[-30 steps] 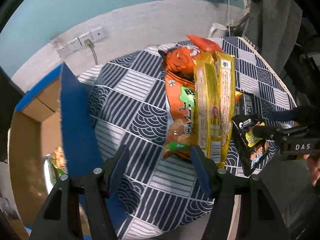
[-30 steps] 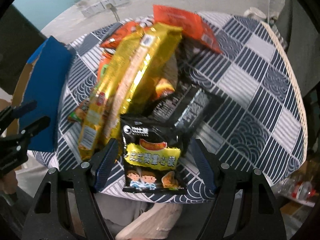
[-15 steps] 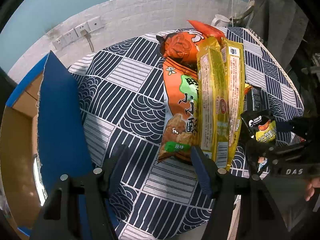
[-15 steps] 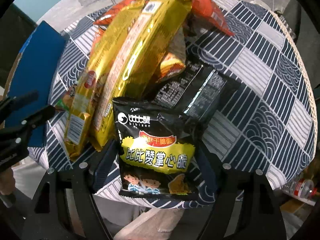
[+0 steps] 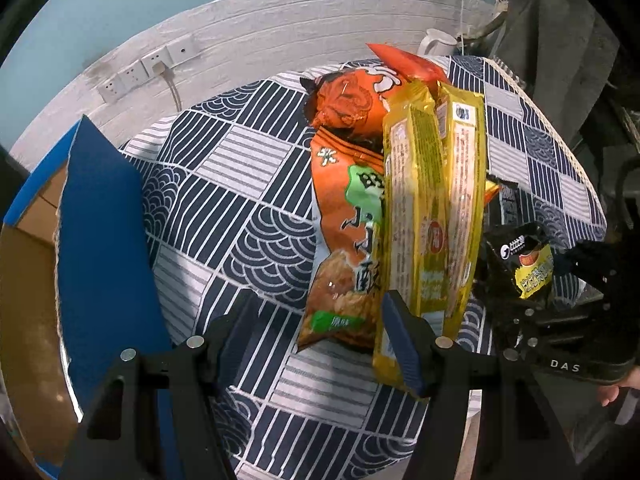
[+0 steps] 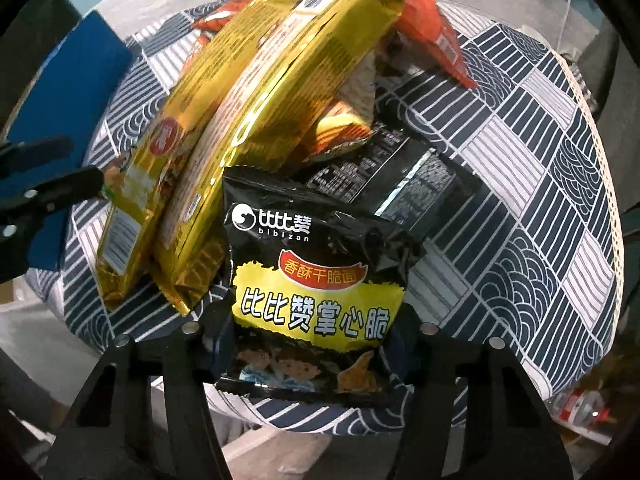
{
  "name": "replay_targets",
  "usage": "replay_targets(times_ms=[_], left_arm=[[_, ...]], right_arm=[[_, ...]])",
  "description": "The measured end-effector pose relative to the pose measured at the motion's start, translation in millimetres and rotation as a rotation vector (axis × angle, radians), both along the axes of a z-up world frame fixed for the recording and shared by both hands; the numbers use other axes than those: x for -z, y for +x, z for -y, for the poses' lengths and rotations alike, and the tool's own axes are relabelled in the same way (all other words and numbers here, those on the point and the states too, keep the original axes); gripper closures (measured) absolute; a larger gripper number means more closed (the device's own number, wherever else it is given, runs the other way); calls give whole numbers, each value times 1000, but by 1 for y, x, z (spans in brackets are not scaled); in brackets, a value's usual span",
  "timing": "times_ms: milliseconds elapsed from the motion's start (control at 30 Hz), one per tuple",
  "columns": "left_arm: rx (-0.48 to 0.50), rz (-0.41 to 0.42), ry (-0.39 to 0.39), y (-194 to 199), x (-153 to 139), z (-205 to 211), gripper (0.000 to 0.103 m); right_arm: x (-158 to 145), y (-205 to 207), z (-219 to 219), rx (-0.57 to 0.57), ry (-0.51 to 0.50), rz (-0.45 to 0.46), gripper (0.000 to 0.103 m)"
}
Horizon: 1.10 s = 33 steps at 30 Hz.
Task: Organize snacks
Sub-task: 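Grasp the black-and-yellow chip bag with the right tool, then grasp a yellow long biscuit pack with the left tool while the right tool holds the chip bag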
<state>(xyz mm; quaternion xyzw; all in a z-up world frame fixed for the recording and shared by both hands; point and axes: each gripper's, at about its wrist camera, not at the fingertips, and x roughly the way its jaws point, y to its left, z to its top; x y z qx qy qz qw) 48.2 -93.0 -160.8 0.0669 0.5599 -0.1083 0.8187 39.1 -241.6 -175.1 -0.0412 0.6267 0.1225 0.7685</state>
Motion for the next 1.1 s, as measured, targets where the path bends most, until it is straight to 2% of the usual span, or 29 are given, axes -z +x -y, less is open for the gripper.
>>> replay_targets(times_ms=[333, 633, 700, 933, 1100], left_arm=[[-9, 0, -38, 17, -2, 18, 33], [46, -3, -7, 24, 5, 42, 32], [58, -2, 0, 24, 8, 47, 27], [97, 11, 20, 27, 14, 58, 23], [80, 18, 23, 35, 17, 53, 15]], right_arm=[[-23, 13, 30, 56, 48, 57, 43], [-36, 24, 43, 74, 68, 104, 43], [-40, 26, 46, 75, 74, 114, 43], [-53, 32, 57, 99, 113, 134, 43], [-58, 34, 61, 109, 145, 141, 43]])
